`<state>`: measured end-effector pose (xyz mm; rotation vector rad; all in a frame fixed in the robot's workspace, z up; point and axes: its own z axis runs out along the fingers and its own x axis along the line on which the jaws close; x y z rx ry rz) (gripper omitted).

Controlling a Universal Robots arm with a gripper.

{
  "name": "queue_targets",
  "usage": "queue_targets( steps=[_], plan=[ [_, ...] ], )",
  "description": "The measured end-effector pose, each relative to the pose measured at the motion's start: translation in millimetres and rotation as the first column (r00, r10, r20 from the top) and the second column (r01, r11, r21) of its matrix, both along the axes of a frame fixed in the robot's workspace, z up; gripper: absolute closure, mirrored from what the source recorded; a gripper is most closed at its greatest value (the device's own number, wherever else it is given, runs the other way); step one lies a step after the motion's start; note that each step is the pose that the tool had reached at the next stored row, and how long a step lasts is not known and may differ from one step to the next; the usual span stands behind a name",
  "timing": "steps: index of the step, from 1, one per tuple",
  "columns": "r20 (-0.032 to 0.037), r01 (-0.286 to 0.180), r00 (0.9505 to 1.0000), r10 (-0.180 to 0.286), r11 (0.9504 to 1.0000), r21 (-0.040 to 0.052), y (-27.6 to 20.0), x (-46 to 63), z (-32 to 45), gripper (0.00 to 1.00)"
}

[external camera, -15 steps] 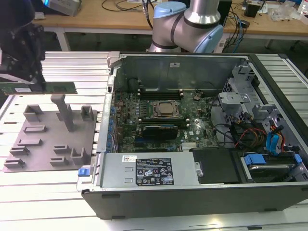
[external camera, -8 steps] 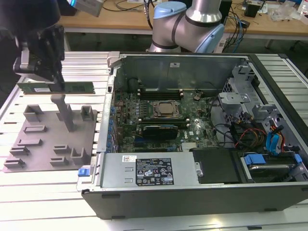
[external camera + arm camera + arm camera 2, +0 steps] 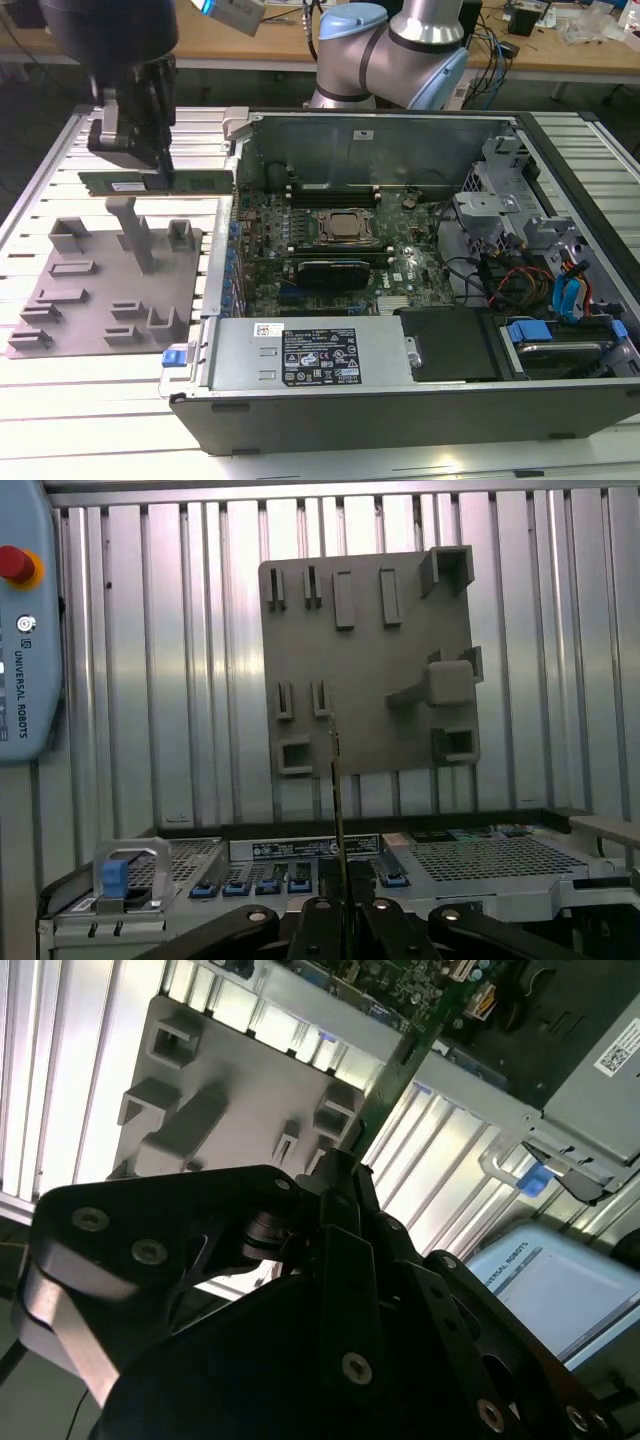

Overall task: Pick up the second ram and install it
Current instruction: 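Pick up the second ram and move it above second insertion slot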

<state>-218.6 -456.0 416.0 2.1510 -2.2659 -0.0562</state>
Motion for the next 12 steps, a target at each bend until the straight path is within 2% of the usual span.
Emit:
queue_targets(
  steps=[7, 9, 12],
  plan=[
    [0.0000, 0.000, 1.0000, 0.000, 1.0000, -0.0001, 0.0, 27.2, 0.0, 0.89],
    [0.0000, 0.000, 1.0000, 0.000, 1.0000, 0.0001, 0.1, 31.9, 0.0, 0.89],
    [-0.0001, 0.000, 1.0000, 0.000, 1.0000, 0.0000, 0.2, 46.4, 0.0, 0.89]
  ],
)
